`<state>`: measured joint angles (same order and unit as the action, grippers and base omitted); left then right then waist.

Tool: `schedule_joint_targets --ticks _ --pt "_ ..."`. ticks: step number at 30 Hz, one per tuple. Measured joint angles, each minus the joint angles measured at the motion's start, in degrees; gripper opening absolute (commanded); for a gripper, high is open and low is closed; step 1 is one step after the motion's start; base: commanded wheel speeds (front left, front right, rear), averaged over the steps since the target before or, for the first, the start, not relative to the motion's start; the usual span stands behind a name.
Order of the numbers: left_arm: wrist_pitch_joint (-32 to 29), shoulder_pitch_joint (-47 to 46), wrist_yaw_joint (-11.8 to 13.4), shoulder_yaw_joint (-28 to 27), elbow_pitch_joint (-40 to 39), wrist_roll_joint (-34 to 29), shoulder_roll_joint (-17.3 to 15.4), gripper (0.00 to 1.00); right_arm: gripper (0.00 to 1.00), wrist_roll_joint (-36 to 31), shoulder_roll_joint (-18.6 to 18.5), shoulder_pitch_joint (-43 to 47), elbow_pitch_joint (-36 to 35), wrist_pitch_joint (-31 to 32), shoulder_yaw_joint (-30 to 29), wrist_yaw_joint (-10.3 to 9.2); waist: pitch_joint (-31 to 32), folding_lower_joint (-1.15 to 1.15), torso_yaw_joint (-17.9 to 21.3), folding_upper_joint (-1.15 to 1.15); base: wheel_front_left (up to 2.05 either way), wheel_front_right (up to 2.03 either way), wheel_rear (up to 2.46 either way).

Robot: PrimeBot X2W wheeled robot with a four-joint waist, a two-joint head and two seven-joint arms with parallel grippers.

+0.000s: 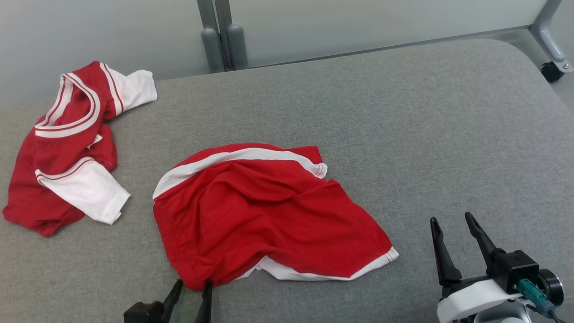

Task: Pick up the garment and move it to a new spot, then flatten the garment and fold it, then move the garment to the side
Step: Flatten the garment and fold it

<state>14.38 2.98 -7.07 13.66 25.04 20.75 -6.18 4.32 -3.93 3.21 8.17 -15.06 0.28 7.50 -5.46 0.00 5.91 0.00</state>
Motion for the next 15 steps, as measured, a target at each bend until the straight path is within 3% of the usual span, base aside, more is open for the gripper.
schedule_joint_targets --ticks 1,3,4,9,15 --pt "0.09 -0.54 -0.04 0.04 0.6 0.37 -0.01 0.72 1.0 0.0 0.01 -0.01 0.0 0.0 0.05 0.0 -0.21 0.0 0.16 0.0 0.0 0.0 0.0" --pt "0.31 -1.61 -0.1 0.33 1.07 1.03 -0.11 0.2 1.0 0.01 0.03 -0.03 0.02 0.0 0.09 0.0 -0.48 0.0 0.51 0.0 0.0 0.0 0.0" --pt "0.32 -2.19 -0.22 0.45 0.98 1.76 -0.11 0.0 1.0 0.01 0.05 -0.06 0.02 0.0 0.05 0.0 -0.66 0.0 0.65 0.0 0.0 0.0 0.0" --pt "-0.04 -5.0 -0.3 2.55 -0.55 4.61 -1.38 0.0 1.0 0.02 0.2 -0.53 0.09 0.0 -0.01 0.0 -1.51 0.0 1.15 0.0 0.0 0.0 0.0" --pt "-7.39 -11.48 -0.01 2.45 0.45 5.95 -4.24 0.0 1.0 0.02 0.41 -1.08 0.52 0.0 0.18 0.0 -2.28 0.0 1.2 0.0 0.0 0.0 0.0"
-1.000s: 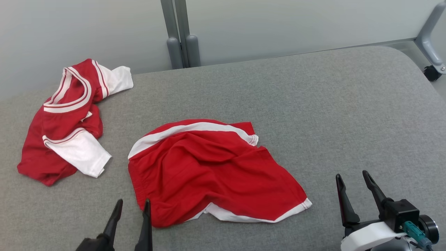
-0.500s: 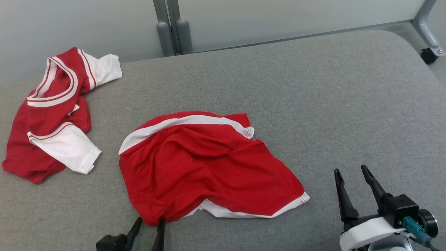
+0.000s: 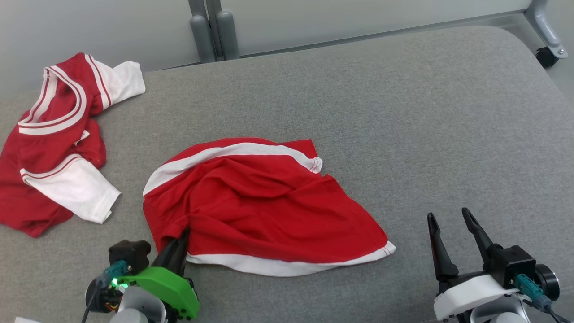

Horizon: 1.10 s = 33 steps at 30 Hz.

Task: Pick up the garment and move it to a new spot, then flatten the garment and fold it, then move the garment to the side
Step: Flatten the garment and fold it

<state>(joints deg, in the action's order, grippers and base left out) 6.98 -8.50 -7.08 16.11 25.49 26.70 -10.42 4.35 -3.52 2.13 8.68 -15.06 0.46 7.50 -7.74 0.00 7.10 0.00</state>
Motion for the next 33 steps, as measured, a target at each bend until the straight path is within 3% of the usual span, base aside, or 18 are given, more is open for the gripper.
schedule_joint_targets --ticks 6,7,8,9,10,19,25,29,33 --pt "-1.97 -5.3 1.11 0.0 4.91 -0.54 -0.3 0.0 1.0 0.04 0.16 -0.82 0.63 0.0 0.85 0.0 -0.29 0.0 1.03 0.0 0.0 0.0 0.0" --pt "-2.56 -5.84 1.11 0.24 6.1 -0.54 -0.1 0.14 1.0 0.09 0.18 -0.83 0.71 0.0 0.86 0.0 -0.32 0.0 1.23 0.0 0.0 0.0 0.0" --pt "-2.98 -6.2 1.11 0.69 7.35 -0.6 -0.02 0.47 1.0 0.1 0.18 -0.82 0.9 0.0 0.98 0.0 -0.37 0.0 1.4 0.0 0.0 0.0 0.0" --pt "-3.16 -6.36 1.11 1.0 8.33 -0.74 -0.02 0.9 1.0 0.13 0.19 -0.81 1.09 0.0 1.03 0.0 -0.42 0.0 1.54 0.0 0.0 0.0 0.0" --pt "-3.35 -6.44 1.1 1.16 9.37 -0.82 -0.04 1.0 1.0 0.18 0.23 -0.81 1.25 0.0 1.12 0.0 -0.46 0.0 1.71 0.0 0.0 0.0 0.0" --pt "4.82 -3.67 2.54 -0.68 8.11 -0.57 -0.57 1.0 1.0 0.55 0.44 0.0 1.01 0.0 -0.52 0.0 0.67 0.0 1.7 0.0 0.0 0.0 0.0" --pt "7.8 5.42 4.7 -3.7 -1.45 0.02 0.54 1.0 1.0 0.47 0.33 0.81 -0.67 0.0 -1.93 0.0 2.6 0.0 0.22 0.0 0.0 0.0 0.0" --pt "7.99 10.24 5.86 -5.9 -9.98 -4.12 1.57 1.0 1.0 0.03 -0.69 1.23 -1.83 0.0 -2.53 0.0 3.59 0.0 -1.69 0.0 0.0 0.0 0.0" --pt "8.14 15.69 5.23 -7.82 -16.64 -8.76 3.25 1.0 1.0 -0.12 -1.32 2.46 -2.44 0.0 -2.93 0.0 5.04 0.0 -3.86 0.0 0.0 0.0 0.0"
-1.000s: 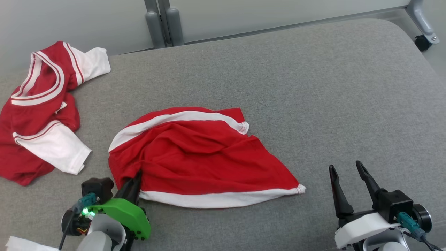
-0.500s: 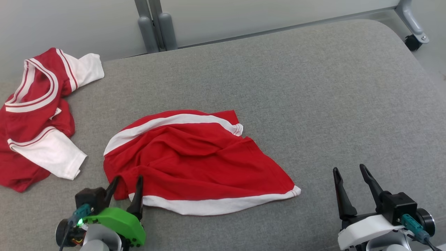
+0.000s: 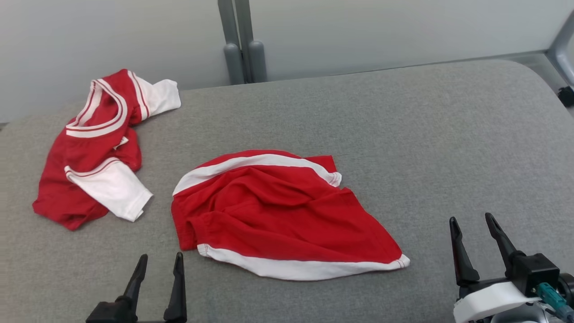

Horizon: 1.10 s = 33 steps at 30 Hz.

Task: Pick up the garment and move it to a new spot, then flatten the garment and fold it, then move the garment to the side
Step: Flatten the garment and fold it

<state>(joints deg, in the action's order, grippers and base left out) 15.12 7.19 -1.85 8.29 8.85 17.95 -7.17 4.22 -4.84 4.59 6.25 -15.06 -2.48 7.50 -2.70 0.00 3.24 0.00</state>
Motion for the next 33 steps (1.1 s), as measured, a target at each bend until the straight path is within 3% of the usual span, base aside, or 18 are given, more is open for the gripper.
schedule_joint_targets --ticks 5,11,33 --pt "0.01 2.99 -2.4 -2.75 -4.5 -4.36 1.58 1.0 1.0 -0.51 0.04 0.4 0.45 0.0 -0.34 0.0 1.79 0.0 -2.67 0.0 0.0 0.0 0.0" --pt "0.01 4.42 -4.55 -5.53 -4.1 -6.79 2.96 1.0 1.0 -0.94 0.62 1.14 2.83 0.0 1.81 0.0 3.97 0.0 -4.49 0.0 0.0 0.0 0.0" --pt "0.01 4.21 -5.52 -6.91 -3.44 -8.2 4.19 1.0 1.0 -1.18 1.52 0.85 3.81 0.0 3.24 0.0 3.46 0.0 -3.91 0.0 0.0 0.0 0.0"
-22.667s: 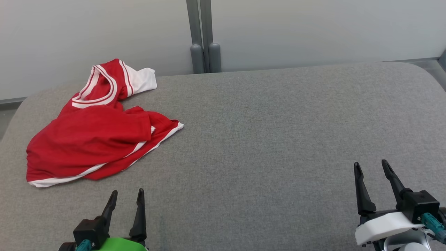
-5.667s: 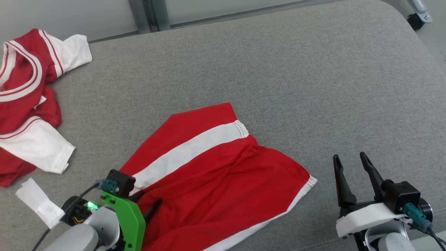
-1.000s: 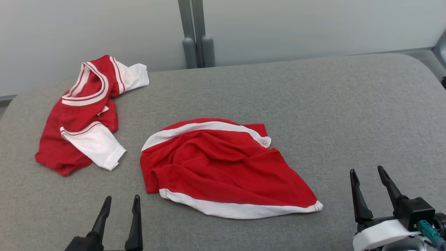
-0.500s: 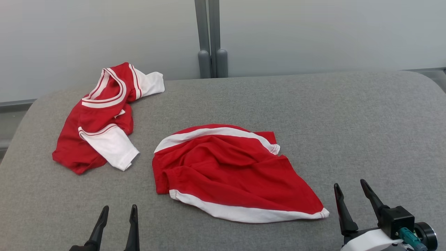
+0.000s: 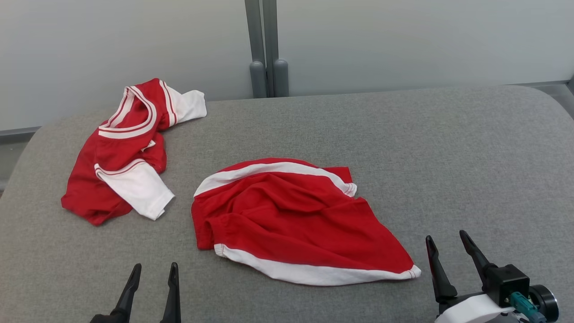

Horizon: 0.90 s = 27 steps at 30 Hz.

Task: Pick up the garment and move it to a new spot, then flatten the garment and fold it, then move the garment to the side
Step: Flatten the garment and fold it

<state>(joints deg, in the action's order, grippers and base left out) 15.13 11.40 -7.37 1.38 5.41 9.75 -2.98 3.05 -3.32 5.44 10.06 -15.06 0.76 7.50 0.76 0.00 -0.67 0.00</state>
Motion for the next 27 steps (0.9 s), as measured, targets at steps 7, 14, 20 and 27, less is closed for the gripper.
schedule_joint_targets --ticks 7,14,20,27 --pt "0.0 -0.27 -0.01 0.32 0.37 0.02 0.01 1.0 1.0 0.01 0.01 -0.03 -0.2 0.0 -0.79 0.0 0.37 0.0 0.67 0.0 0.0 0.0 0.0" --pt "0.0 -0.19 -0.01 0.48 0.79 0.18 0.02 1.0 1.0 0.19 -0.02 0.02 -0.29 0.0 -1.1 0.0 0.92 0.0 1.58 0.0 0.0 0.0 0.0" --pt "0.0 -1.33 -0.01 5.42 6.1 1.36 -0.83 1.0 1.0 1.04 -0.86 -1.14 7.35 0.04 1.35 0.02 -0.02 0.0 1.96 0.0 0.0 0.0 0.0" --pt "0.01 -7.86 -0.02 10.76 12.3 3.45 -2.23 1.0 1.0 3.74 -2.36 -7.15 15.36 4.99 8.89 0.03 -2.39 0.0 1.72 0.0 0.0 0.0 0.0"
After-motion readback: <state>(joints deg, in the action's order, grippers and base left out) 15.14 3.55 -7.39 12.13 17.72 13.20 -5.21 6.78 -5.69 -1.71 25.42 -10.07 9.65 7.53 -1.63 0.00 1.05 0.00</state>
